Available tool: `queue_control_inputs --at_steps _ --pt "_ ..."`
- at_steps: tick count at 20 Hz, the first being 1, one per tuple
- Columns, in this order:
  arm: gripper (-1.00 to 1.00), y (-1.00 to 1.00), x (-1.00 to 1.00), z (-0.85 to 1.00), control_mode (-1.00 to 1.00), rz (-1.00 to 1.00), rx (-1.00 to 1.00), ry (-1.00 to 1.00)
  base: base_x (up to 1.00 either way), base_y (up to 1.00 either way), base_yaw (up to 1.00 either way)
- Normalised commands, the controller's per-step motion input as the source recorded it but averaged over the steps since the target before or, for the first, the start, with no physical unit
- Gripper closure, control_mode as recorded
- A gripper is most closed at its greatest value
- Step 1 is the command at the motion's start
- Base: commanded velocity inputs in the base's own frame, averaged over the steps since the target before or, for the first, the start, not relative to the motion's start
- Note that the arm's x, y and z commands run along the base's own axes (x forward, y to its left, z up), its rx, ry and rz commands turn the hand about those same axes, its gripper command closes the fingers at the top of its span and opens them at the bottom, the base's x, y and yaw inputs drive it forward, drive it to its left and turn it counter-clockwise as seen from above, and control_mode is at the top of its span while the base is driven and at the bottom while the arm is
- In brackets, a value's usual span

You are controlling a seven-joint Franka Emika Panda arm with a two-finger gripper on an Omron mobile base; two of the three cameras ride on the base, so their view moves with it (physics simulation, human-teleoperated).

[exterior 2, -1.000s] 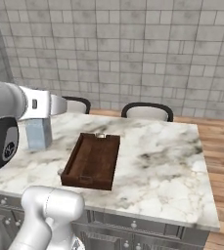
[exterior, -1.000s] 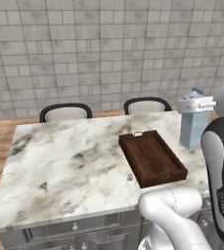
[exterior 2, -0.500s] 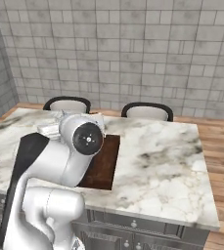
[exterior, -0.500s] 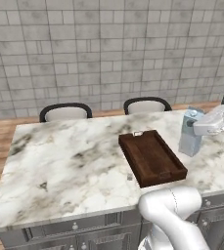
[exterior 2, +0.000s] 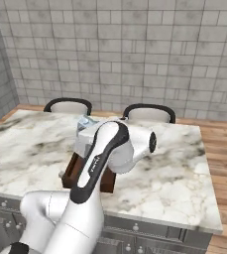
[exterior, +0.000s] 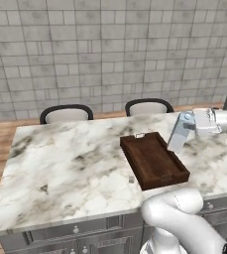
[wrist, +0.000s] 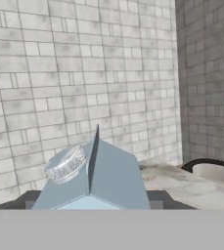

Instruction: Take out the milk from the fridge and place it on the tray on the counter. Then take the sugar cube near the tray and place it in the tray.

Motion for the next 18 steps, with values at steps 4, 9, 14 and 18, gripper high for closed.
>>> queue_control_inputs --at_steps 4,9,14,18 --pt "1.0 -0.02 0.57 -0.08 -1.0 0.35 0.01 0.06 0.0 0.0 0.0" --pt "1.0 0.03 0.38 -0.01 -1.0 0.21 -0.03 0.03 0.0 0.0 0.0" --pt "1.0 0.08 0.08 -0.1 -1.0 0.14 -0.18 -0.02 0.0 0.0 0.0" --pt "1.0 0.3 0.01 -0.22 -1.0 0.05 -0.26 -0.05 0.0 0.0 0.0"
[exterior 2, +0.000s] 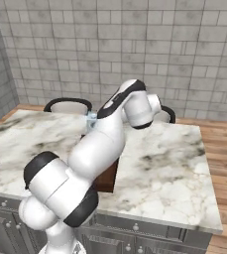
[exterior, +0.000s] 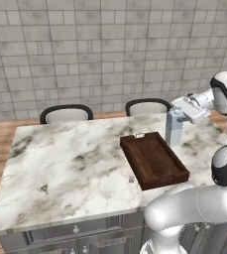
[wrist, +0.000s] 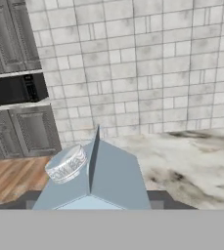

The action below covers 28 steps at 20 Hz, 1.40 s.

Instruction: Take out the milk from the fridge and place it on the tray on the counter. Then take the sugar cube near the tray and place it in the tray.

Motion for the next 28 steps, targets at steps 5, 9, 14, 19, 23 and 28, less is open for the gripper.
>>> queue_control_inputs --at_steps 5,9,14,19,23,28 --pt "1.0 0.16 0.01 -0.23 -1.0 0.0 -0.09 -0.11 0.0 0.0 0.0" --pt "1.0 0.09 0.03 -0.34 -1.0 0.0 0.0 -0.1 0.0 0.0 0.0" --pt "1.0 0.12 0.18 -0.37 -1.0 0.0 0.0 -0.09 0.0 0.0 0.0" --pt "1.0 0.16 0.43 -0.3 -1.0 0.0 0.0 -0.03 0.0 0.0 0.0" --pt "1.0 -0.01 0.18 -0.11 -1.0 0.0 0.01 0.0 0.0 0.0 0.0" --pt "1.0 -0.05 0.01 -0.18 -1.0 0.0 0.01 0.0 0.0 0.0 0.0"
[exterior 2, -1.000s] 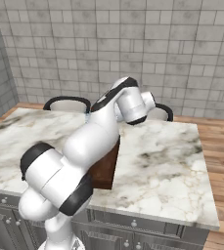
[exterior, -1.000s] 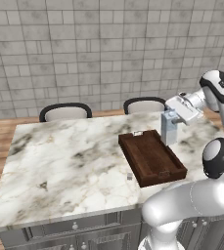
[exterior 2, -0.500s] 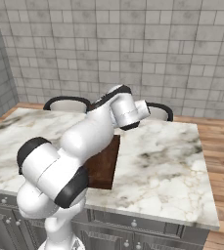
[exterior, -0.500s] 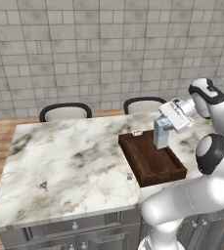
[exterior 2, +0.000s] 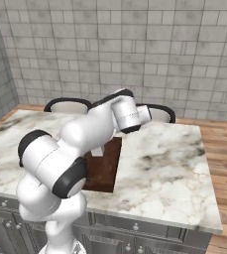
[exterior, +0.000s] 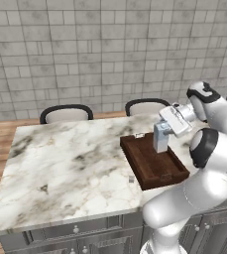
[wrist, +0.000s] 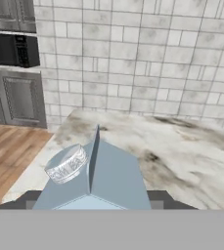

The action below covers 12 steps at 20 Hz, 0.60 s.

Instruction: Take out the milk from the fridge and place it on the tray on the counter. Then take the sugar cube near the tray and place it in the tray.

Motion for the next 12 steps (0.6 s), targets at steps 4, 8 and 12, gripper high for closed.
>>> queue_control_inputs --at_steps 4,8,12 --pt "1.0 -0.04 0.16 -0.22 -1.0 0.0 0.01 0.03 0.0 0.0 0.0" --pt "1.0 -0.06 0.11 -0.2 -1.0 0.0 0.0 -0.02 0.0 0.0 0.0" --pt "1.0 0.0 0.17 -0.26 -1.0 0.0 0.0 -0.1 0.0 0.0 0.0"
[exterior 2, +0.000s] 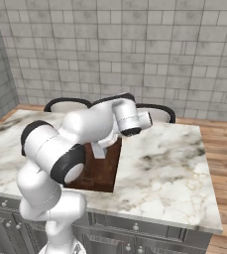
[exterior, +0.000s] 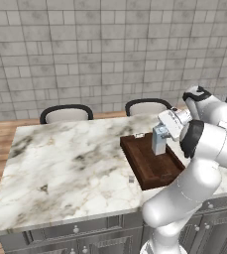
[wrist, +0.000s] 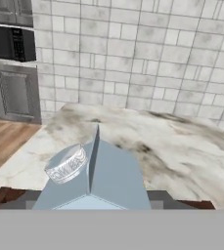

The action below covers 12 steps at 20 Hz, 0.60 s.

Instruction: Take out the milk from the fridge and place it on the tray on the counter. Then take the sugar cube near the tray and place it in the tray.

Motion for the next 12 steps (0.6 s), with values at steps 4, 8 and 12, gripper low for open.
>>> queue_control_inputs --at_steps 4,8,12 --pt "1.0 0.0 0.12 -0.19 -1.0 0.01 0.02 -0.09 0.0 0.0 0.0" --pt "1.0 -0.02 0.1 -0.04 -1.0 0.0 0.04 0.0 0.0 0.0 0.0" --pt "1.0 -0.04 0.07 -0.13 -1.0 0.0 0.08 0.0 0.0 0.0 0.0"
